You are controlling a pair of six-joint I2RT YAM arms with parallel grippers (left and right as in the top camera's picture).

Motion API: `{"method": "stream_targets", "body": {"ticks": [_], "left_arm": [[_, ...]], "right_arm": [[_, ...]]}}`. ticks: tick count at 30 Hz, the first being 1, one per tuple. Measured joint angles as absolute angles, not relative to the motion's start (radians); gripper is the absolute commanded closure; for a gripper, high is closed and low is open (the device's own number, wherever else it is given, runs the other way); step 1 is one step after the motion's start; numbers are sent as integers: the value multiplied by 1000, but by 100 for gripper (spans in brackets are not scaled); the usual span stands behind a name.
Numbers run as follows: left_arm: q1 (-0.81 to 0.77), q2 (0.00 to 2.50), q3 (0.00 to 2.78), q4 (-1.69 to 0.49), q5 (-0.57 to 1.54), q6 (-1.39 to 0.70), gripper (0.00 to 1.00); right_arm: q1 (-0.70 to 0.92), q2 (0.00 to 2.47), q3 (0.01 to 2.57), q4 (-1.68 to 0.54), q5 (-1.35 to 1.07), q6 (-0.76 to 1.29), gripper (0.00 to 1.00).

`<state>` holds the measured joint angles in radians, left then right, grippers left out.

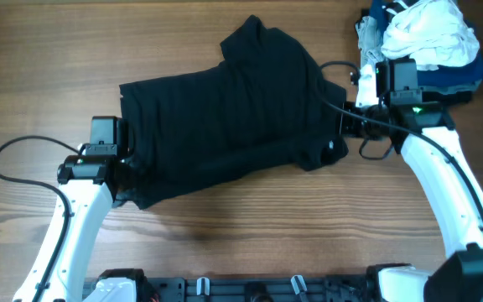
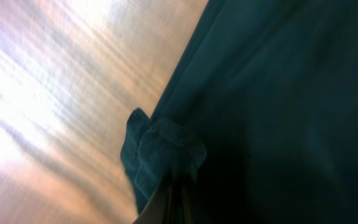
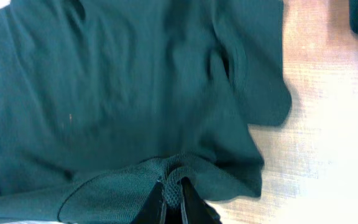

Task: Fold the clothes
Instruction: 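Pull the shirt toward the robot and lay it flat, then release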

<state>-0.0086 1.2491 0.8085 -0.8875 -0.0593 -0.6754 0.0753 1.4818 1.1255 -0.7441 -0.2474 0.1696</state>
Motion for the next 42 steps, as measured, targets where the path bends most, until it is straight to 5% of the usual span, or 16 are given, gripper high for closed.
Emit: {"method": "stream_targets", "body": {"ticks": [18,23,25,27,29,30,42], "left_arm": [[-9,1507,809,-424,-112,-679,95],[-9,1618,809,-331,-120,-679,80],[-9,1646,809,-295,-125,-678,56],[-9,1665,809,-273,-131,-681,33],[-8,1670,809,-260,-133,-685,12],[-8,1670,809,-253,-134,-678,1],[-8,1489,1004,-498,-129,-504,0]], "right_arm": [[75,1672,1124,-408,-269,152,95],[75,1722,1124,-342,-269,152,95],[75,1750,1124,-309,-269,152,81],[75,1775,1124,-293,-269,154,32],[75,1787,1122,-286,-268,148,13],[75,1788,1122,-286,-269,148,9],[78,1762,1438,-609,-287,29,0]]}}
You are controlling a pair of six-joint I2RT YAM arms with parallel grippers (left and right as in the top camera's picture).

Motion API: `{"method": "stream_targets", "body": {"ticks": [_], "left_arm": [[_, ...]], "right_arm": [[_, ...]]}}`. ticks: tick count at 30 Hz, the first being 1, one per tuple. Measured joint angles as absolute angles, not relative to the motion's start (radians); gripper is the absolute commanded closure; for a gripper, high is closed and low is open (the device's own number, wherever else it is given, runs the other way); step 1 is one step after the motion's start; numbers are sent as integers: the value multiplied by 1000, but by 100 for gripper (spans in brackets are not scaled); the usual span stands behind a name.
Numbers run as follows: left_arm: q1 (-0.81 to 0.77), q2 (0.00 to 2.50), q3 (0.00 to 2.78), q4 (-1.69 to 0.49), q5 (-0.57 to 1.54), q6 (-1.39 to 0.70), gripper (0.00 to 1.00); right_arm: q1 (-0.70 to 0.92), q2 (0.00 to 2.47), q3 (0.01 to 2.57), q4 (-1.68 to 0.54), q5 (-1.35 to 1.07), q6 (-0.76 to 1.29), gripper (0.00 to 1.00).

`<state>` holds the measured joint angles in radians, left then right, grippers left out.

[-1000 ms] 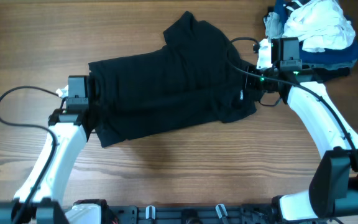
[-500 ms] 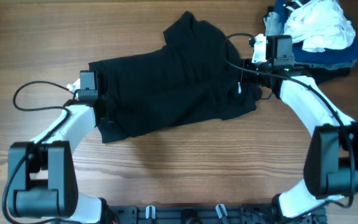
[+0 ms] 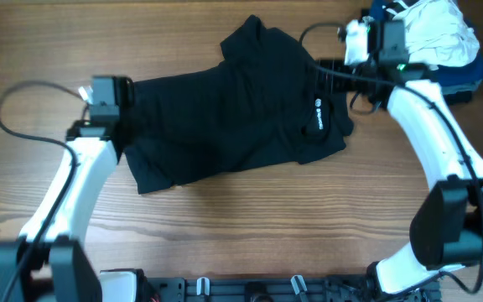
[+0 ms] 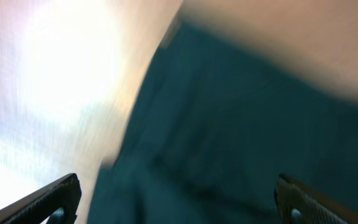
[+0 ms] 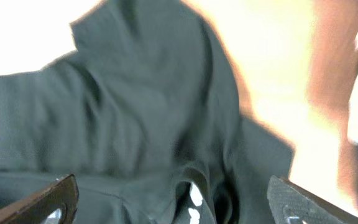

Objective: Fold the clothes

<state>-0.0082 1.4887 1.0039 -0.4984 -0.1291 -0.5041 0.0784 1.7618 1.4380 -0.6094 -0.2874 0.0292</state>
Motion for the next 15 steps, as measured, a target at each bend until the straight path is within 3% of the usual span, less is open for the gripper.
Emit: {"method": "stream_targets", "body": {"ticks": [7,15], "left_arm": [[38,1496,1187,-350,-57,-351,0],[102,1872,1288,-358,1,-211,1]], "right_arm": [[114,1705,1606,-644,-275,-66,0],[125,1705,1605,-650,-261,-96,1]]}}
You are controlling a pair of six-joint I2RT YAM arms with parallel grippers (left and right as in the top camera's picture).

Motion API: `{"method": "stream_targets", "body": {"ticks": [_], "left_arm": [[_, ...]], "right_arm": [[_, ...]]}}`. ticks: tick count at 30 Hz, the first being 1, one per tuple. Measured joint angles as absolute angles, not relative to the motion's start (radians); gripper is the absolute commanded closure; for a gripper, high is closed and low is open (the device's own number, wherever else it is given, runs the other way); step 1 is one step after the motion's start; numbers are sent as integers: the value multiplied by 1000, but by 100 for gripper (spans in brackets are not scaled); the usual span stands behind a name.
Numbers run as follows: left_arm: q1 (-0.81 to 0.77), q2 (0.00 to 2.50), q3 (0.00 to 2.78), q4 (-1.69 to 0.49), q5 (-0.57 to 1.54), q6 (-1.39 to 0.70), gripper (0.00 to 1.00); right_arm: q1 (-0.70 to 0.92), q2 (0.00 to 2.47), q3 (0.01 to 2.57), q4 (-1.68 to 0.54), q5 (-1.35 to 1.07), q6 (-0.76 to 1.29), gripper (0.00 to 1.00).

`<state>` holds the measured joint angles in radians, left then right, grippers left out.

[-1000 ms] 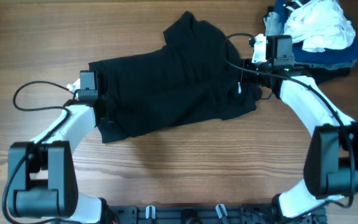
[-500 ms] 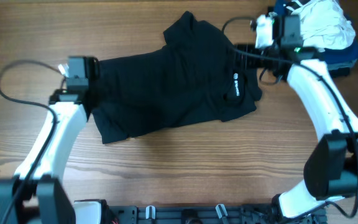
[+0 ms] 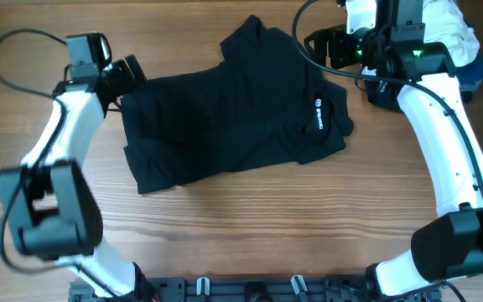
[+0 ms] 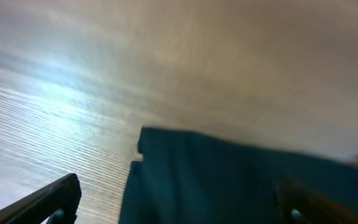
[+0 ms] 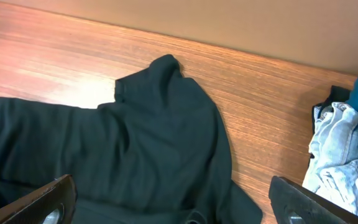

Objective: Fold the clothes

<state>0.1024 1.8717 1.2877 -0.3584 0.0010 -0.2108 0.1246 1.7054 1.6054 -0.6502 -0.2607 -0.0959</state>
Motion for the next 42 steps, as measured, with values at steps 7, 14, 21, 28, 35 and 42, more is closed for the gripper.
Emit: {"method": "stream_targets", "body": {"ticks": [7,14,21,28,35,42], "left_arm": [[103,1961,1303,-357,-28,-142,5],[103,2002,1320,-322,-55,-91,26],[103,2059,1320,-319,-59,-65,42],[103,2066,1321,-256,-62,-64,44],[86,2106,1329,-241,-70,-65,46],[67,2110,1333,-235,-74,-64,96]], "right_arm": [[125,1705,1605,-647,-260,-100,2],[125,1717,1605,-641,-260,-99,7],[142,1769,1605,-584,-260,-99,13],[167,1775,1605,-469,-260,-99,16],[174,1791,1605,-417,-260,-99,17],[174,1828,1605,-364,-260,-76,21]]}}
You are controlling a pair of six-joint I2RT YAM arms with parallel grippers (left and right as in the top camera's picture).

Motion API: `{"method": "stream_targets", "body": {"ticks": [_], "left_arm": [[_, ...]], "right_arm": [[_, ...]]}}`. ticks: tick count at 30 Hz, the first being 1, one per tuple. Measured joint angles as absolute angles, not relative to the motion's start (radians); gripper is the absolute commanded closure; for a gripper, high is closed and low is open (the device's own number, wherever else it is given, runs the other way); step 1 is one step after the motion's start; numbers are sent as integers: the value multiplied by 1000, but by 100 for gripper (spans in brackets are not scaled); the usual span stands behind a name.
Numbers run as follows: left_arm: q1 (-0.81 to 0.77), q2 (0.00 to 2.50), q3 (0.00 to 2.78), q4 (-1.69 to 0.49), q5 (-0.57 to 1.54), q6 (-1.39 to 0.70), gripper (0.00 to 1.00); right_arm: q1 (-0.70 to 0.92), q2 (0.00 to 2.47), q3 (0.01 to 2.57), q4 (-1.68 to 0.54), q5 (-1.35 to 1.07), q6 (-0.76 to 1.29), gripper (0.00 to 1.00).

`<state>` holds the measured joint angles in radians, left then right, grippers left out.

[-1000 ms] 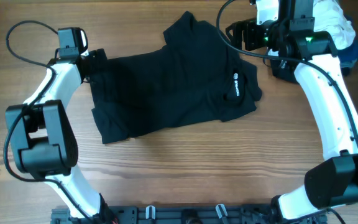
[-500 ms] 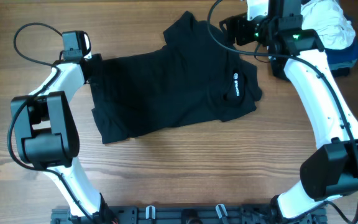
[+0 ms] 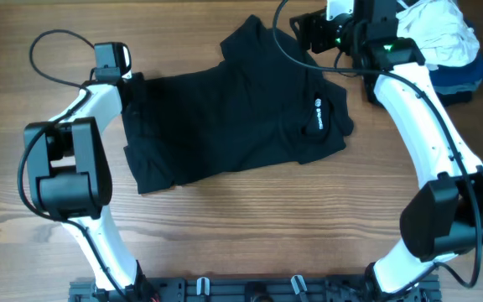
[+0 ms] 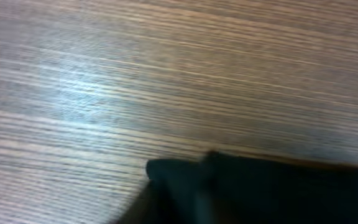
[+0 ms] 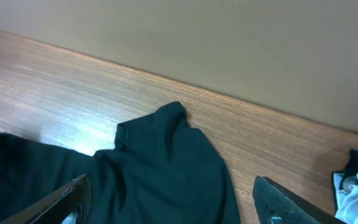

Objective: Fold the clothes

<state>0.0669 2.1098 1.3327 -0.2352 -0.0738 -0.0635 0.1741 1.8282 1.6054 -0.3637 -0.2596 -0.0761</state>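
Observation:
A black T-shirt (image 3: pixel 225 117) lies spread on the wooden table, with a small white print near its right end. My left gripper (image 3: pixel 134 84) is down at the shirt's far left corner. In the left wrist view dark cloth (image 4: pixel 278 193) fills the bottom of the frame, and the jaws look shut on it. My right gripper (image 3: pixel 302 29) hangs open over the far edge, above the upper sleeve (image 5: pixel 160 168). Its two fingertips (image 5: pixel 73 193) stand wide apart with nothing held.
A pile of white and blue clothes (image 3: pixel 430 38) sits at the far right corner, just behind the right arm. Black cables loop over the table at the far left (image 3: pixel 57 42) and near the right wrist. A plain wall rises behind the table's far edge.
My left gripper has come down from just beyond the shirt's far left corner onto that corner, and its fingers no longer stand wide. The right gripper shifted a little left and farther back, still open.
First both grippers were shut on the shirt's near edge, left and right. Then that edge lay folded toward the far side with the white print showing, and both grippers were open. After that they stood open at the far edge, and now the left one is on the corner.

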Motion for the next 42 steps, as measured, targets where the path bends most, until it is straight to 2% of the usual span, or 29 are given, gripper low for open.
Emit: {"method": "stream_targets", "body": {"ticks": [4,12,18,21,27,31,35,42], "left_arm": [[62,2110,1347,-268,-79,-62,96],[70,2053,1345,-465,-174,-133,96],[78,1924,1335,-524,-199,-195,96],[78,1850,1335,-578,-198,-252,96],[78,1809,1335,-656,-191,-299,96],[78,1809,1335,-674,-189,-307,96],[78,1809,1335,-675,-189,-313,96],[78,1809,1335,-676,-182,-314,96]], "right_arm": [[174,1833,1605,-344,-257,-38,21],[175,1834,1605,-276,-253,17,21],[192,1884,1605,-104,-233,37,21],[218,1963,1610,-43,-202,46,17],[247,2189,1789,-283,-192,75,12],[246,2310,1972,-434,-196,78,12],[245,2372,2086,-442,-198,56,13],[245,2472,2112,-407,-194,10,16]]}}
